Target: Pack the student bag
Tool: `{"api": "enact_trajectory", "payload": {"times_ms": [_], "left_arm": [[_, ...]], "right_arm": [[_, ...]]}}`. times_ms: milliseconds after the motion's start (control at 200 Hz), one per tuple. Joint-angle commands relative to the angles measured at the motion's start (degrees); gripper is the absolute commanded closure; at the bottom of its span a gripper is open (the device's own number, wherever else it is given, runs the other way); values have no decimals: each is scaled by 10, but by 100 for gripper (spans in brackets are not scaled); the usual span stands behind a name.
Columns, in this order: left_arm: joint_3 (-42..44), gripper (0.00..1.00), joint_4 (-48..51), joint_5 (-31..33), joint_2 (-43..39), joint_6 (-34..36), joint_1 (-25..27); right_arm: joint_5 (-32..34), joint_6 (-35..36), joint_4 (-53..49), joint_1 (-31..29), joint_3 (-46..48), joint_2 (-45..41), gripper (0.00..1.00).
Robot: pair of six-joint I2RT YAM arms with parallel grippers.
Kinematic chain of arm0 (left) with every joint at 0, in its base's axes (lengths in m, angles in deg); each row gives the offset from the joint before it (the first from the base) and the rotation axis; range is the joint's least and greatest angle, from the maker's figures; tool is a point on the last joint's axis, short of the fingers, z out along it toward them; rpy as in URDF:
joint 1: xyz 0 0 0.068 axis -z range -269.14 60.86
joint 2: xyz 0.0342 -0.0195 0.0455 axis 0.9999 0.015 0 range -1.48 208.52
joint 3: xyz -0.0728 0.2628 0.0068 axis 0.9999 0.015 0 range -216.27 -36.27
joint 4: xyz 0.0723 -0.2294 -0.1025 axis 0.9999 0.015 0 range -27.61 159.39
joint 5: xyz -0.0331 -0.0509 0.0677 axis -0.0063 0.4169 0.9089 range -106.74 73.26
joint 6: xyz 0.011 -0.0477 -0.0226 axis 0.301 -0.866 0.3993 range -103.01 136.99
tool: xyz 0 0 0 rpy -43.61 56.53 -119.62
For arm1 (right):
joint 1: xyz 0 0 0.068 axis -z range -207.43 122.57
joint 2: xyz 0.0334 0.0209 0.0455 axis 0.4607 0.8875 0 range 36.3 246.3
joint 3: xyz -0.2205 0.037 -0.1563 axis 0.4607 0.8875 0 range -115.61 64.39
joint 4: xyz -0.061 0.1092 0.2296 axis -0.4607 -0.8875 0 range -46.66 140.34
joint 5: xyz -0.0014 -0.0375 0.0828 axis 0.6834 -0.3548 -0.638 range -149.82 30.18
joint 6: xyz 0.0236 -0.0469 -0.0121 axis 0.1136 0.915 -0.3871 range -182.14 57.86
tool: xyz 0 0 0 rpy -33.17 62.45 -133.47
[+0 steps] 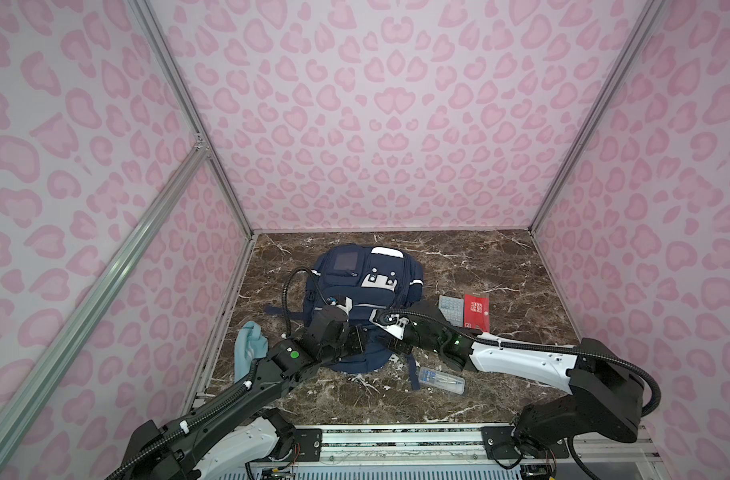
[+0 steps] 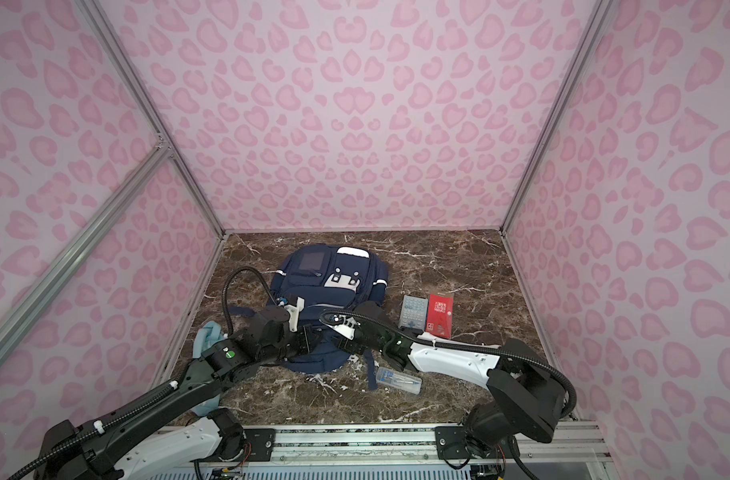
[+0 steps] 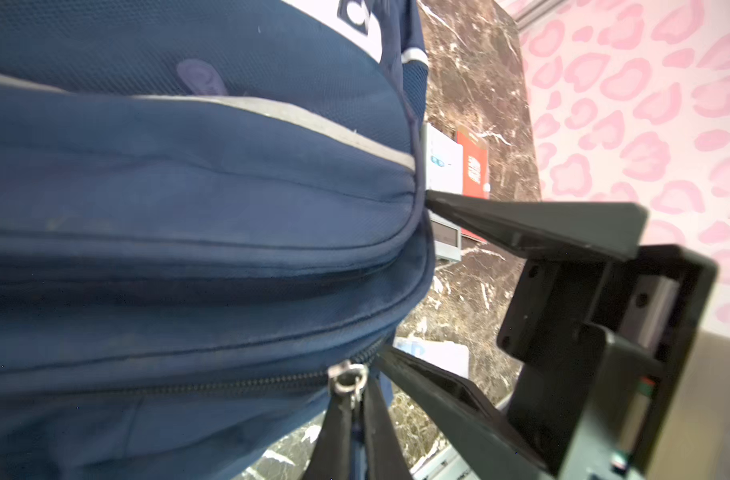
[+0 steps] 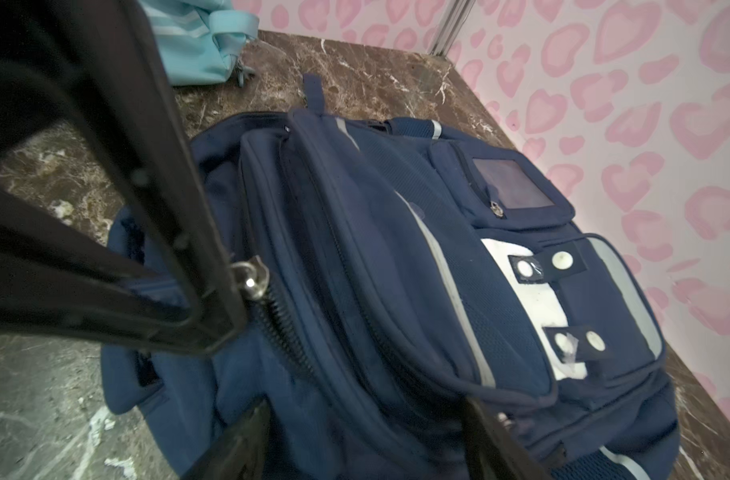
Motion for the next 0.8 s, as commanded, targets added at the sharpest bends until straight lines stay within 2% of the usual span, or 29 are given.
{"api": "enact_trajectory", "payload": {"times_ms": [0, 45, 110, 155, 245, 310, 370, 400, 640, 745, 795], "left_arm": [[-6, 97, -52, -18, 10, 4, 1], [-1, 97, -64, -30, 22, 0, 2], [3, 97, -68, -31, 31, -3, 1], [8, 97, -69, -20, 26, -4, 1], [8, 97, -34, 21, 8, 6, -7], [7, 97, 3, 55, -3, 23, -27], [12, 97, 37, 139, -10, 38, -37], [17, 97, 50, 155, -10, 44, -51], [61, 97, 57, 158, -51, 82, -205], [74, 97, 53, 147, -84, 90, -210], [72, 97, 58, 138, -90, 94, -198]], "right_arm": [[-2, 19, 20, -5, -19, 28, 32], [-1, 19, 27, -9, -25, 35, 41], [1, 28, 35, -10, -26, 40, 64], [5, 32, 33, -9, -25, 40, 79], [14, 41, 23, -4, -14, 37, 100], [17, 39, 24, 5, -1, 31, 100], [15, 28, 29, 24, 11, 25, 100], [9, 23, 33, 35, 16, 22, 100], [29, 33, 67, 92, 42, 15, 100], [111, -20, 118, 138, 36, 39, 100], [112, -42, 127, 159, 27, 47, 100]]}}
